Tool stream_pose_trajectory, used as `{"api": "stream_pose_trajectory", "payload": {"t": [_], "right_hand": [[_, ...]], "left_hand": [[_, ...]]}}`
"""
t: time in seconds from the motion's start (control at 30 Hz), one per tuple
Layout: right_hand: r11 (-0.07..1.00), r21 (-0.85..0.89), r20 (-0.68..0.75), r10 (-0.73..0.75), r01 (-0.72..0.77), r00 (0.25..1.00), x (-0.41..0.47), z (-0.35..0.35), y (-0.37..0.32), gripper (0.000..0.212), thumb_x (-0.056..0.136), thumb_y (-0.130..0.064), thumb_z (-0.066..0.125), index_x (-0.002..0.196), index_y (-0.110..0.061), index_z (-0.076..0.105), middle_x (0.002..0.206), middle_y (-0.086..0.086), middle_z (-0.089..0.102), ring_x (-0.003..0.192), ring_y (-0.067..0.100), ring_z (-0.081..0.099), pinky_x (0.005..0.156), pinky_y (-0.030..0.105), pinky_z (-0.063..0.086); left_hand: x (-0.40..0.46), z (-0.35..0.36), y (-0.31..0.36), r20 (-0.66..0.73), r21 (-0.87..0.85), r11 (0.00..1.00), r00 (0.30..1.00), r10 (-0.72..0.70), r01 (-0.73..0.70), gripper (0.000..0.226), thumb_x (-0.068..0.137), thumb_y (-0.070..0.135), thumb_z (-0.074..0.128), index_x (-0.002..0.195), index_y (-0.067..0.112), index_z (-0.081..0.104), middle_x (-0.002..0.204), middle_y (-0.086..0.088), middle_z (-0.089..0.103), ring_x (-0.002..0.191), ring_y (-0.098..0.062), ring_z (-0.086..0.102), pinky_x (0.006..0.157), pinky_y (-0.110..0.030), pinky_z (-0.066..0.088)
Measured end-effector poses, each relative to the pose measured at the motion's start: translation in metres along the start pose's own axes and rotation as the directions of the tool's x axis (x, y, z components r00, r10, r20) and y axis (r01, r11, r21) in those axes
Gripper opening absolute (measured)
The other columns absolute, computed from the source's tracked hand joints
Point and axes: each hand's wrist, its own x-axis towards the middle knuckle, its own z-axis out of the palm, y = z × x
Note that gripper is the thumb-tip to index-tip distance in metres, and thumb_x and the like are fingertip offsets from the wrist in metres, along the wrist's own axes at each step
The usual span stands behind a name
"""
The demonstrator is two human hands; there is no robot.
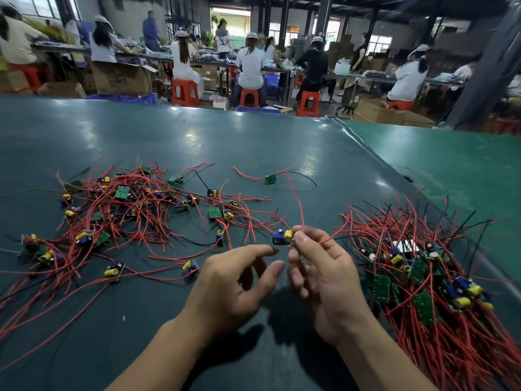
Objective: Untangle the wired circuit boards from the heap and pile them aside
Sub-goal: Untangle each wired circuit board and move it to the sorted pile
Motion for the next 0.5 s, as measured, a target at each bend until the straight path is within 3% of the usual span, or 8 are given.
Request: {"api": "stream_pose_trajectory", "payload": {"t": [0.1,0.2,0.3,0.4,0.5], "right_hand": [[1.000,0.000,0.055,0.012,-0.012,0.998,-0.003,0.002,0.003,0.020,0.070,-0.025,0.068,0.086,-0.018,0.058,0.063,0.006,0.060,0.036,0.012,0.042,0.033,0.014,0.028],[1.000,0.006,0.138,0.018,-0.019,0.990,-0.006,0.003,0.006,0.015,0.072,-0.024,0.070,0.082,-0.021,0.059,0.064,0.010,0.060,0.036,0.014,0.043,0.035,0.015,0.029],[0.973,-0.150,0.131,-0.157,0.176,0.979,-0.008,0.005,0.012,0.023,0.077,-0.016,0.078,0.085,-0.016,0.056,0.064,0.006,0.063,0.040,0.012,0.049,0.037,0.018,0.037],[0.742,-0.436,0.166,-0.490,0.509,0.856,-0.010,0.005,0.020,0.014,0.082,-0.012,0.068,0.084,-0.019,0.057,0.067,-0.005,0.064,0.053,0.007,0.059,0.052,0.017,0.048],[0.548,-0.539,0.276,-0.602,0.640,0.749,-0.012,0.003,0.022,0.019,0.085,-0.010,0.068,0.086,-0.026,0.057,0.066,-0.003,0.060,0.050,0.015,0.056,0.048,0.026,0.046]], "left_hand": [[0.000,0.006,0.005,0.007,-0.213,0.956,0.979,-0.204,0.200,0.030,0.094,0.043,0.051,0.093,0.020,0.070,0.062,0.014,0.063,0.054,0.001,0.058,0.055,-0.013,0.043],[0.004,0.007,0.008,0.033,-0.443,0.825,0.927,-0.374,0.349,0.021,0.095,0.034,0.057,0.085,0.020,0.070,0.054,0.010,0.060,0.042,-0.001,0.050,0.046,-0.013,0.039],[0.009,0.004,0.007,0.128,-0.639,0.622,0.860,-0.494,0.453,0.019,0.081,0.027,0.064,0.083,0.011,0.074,0.063,-0.003,0.066,0.047,-0.011,0.055,0.044,-0.019,0.044],[0.012,0.004,0.005,0.267,-0.783,0.327,0.761,-0.591,0.529,0.024,0.069,0.025,0.071,0.085,0.009,0.076,0.081,-0.013,0.071,0.067,-0.019,0.066,0.059,-0.027,0.052],[0.017,0.004,0.002,0.275,-0.858,0.149,0.684,-0.676,0.492,0.023,0.074,0.017,0.066,0.093,0.005,0.069,0.086,-0.014,0.072,0.071,-0.018,0.068,0.062,-0.028,0.054]]}}
